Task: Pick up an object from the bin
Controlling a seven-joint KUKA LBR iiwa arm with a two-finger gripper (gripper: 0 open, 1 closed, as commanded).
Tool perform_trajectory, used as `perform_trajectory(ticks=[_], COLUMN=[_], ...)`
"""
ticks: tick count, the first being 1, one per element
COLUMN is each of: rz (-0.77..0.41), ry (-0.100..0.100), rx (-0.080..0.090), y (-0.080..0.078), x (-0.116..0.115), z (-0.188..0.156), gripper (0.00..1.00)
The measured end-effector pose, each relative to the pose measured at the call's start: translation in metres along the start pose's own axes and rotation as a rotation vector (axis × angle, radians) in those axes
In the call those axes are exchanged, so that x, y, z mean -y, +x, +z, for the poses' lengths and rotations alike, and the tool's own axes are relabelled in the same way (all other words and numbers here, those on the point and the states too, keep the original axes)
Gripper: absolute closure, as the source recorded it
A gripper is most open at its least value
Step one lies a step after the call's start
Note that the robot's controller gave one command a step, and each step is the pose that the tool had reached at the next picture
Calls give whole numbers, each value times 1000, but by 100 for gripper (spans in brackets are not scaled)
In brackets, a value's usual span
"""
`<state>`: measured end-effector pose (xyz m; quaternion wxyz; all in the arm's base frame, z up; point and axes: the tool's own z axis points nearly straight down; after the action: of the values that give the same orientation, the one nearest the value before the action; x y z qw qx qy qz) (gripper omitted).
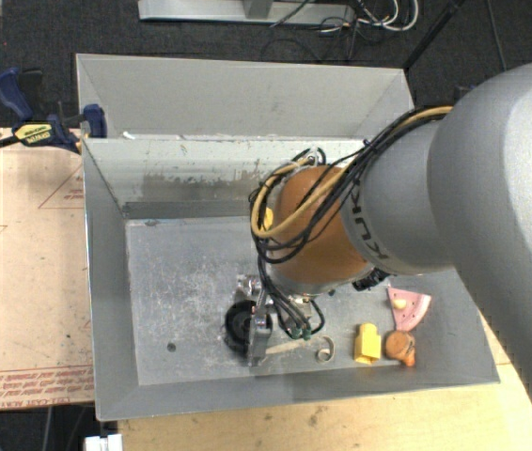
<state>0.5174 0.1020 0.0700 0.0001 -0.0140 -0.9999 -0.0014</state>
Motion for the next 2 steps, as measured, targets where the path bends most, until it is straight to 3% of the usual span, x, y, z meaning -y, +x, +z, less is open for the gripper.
perform_trajectory(ticks=[2], rz=[27], ry=[1], rx=[1], y=[-2], x=[15], z=[-12], gripper=[100])
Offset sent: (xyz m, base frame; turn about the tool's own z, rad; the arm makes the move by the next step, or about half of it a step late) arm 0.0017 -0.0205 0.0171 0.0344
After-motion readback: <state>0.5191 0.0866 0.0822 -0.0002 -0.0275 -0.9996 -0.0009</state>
